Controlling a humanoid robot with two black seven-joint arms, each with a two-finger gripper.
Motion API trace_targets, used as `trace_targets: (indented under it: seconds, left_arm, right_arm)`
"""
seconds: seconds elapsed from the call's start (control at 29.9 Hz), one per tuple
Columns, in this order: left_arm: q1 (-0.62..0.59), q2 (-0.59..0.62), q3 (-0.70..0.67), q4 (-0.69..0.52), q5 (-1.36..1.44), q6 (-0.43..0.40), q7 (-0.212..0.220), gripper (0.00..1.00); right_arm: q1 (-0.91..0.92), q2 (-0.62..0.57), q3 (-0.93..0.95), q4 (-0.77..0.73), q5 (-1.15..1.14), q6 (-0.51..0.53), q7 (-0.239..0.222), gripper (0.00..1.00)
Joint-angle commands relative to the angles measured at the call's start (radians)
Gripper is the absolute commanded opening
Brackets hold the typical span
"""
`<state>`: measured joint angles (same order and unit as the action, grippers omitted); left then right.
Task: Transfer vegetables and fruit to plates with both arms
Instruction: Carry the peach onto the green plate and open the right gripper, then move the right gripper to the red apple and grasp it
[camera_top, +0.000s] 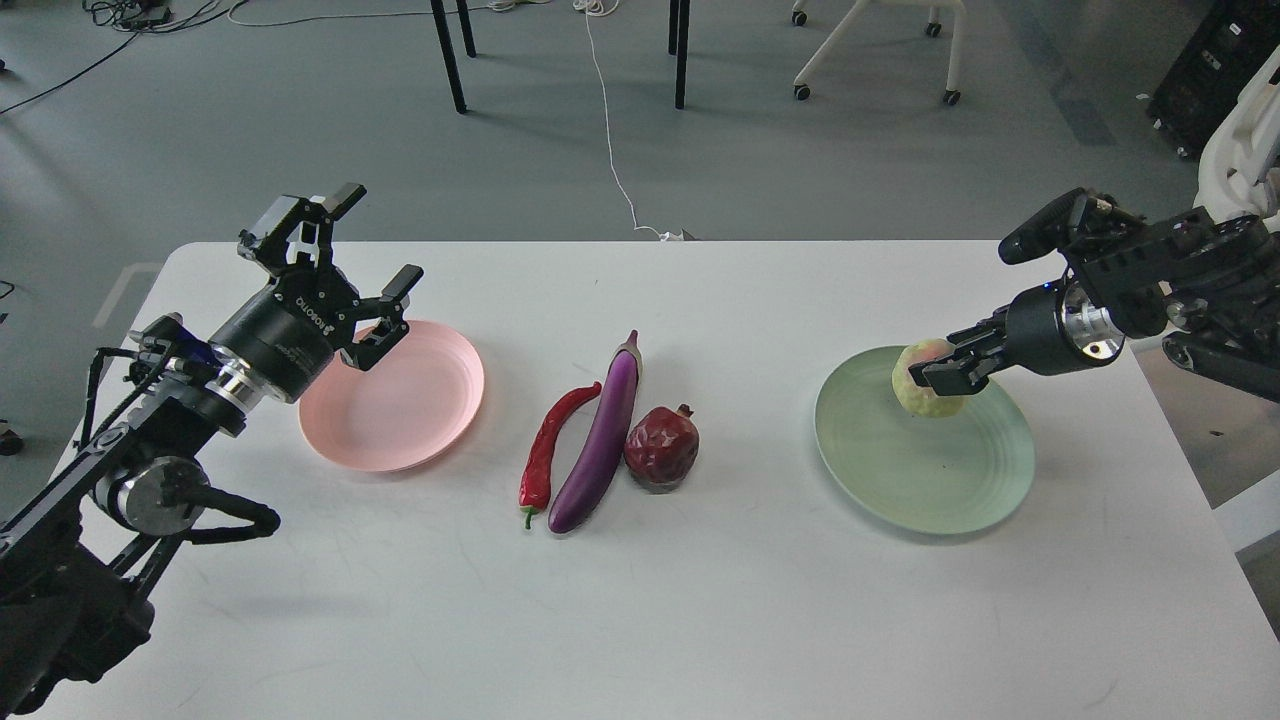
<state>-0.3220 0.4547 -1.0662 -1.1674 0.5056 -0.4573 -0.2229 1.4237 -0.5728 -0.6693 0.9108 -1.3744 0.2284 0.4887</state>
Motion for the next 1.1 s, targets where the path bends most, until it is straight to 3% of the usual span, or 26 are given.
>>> trace_targets:
  seconds: [0.0, 0.1, 0.17, 0.2, 0.4, 0.6, 0.8, 0.97, 1.07]
  left_arm:
    - [-0.002, 0.001, 0.000, 0.000, 0.001, 0.000, 0.001, 0.98]
    - [-0.003, 0.001, 0.000, 0.000, 0.001, 0.000, 0.001, 0.98]
    - [-0.003, -0.001, 0.000, 0.000, 0.001, 0.000, -0.001, 0.98]
    - [-0.003, -0.001, 0.000, 0.000, 0.001, 0.000, -0.001, 0.98]
    - [-0.003, 0.005, 0.000, -0.006, 0.001, 0.000, -0.001, 0.98]
    - [-0.003, 0.021, 0.000, -0.012, -0.001, -0.001, -0.001, 0.98]
    - [-0.002, 0.033, 0.000, -0.028, 0.001, -0.001, 0.001, 0.99]
    - [0.000, 0.039, 0.000, -0.034, -0.001, 0.000, 0.001, 0.98]
    - [0.000, 0.039, 0.000, -0.034, -0.001, 0.000, 0.001, 0.99]
  right_arm:
    - [-0.029, 0.025, 0.001, -0.049, 0.000, -0.006, 0.000, 0.41]
    - [-0.032, 0.039, 0.002, -0.061, 0.000, -0.014, 0.000, 0.61]
    - [-0.029, 0.042, 0.002, -0.058, 0.001, -0.015, 0.000, 0.92]
    - [-0.028, 0.042, 0.001, -0.056, 0.003, -0.015, 0.000, 0.94]
    - [0.021, 0.024, 0.008, 0.008, 0.012, -0.012, 0.000, 0.97]
    - [0.165, 0.036, 0.013, 0.175, 0.023, -0.007, 0.000, 0.97]
    - [0.178, 0.161, 0.013, 0.247, 0.055, -0.012, 0.000, 0.97]
    - [0.159, 0.295, 0.005, 0.206, 0.060, -0.026, 0.000, 0.97]
    - [0.129, 0.359, 0.005, 0.168, 0.060, -0.085, 0.000, 0.97]
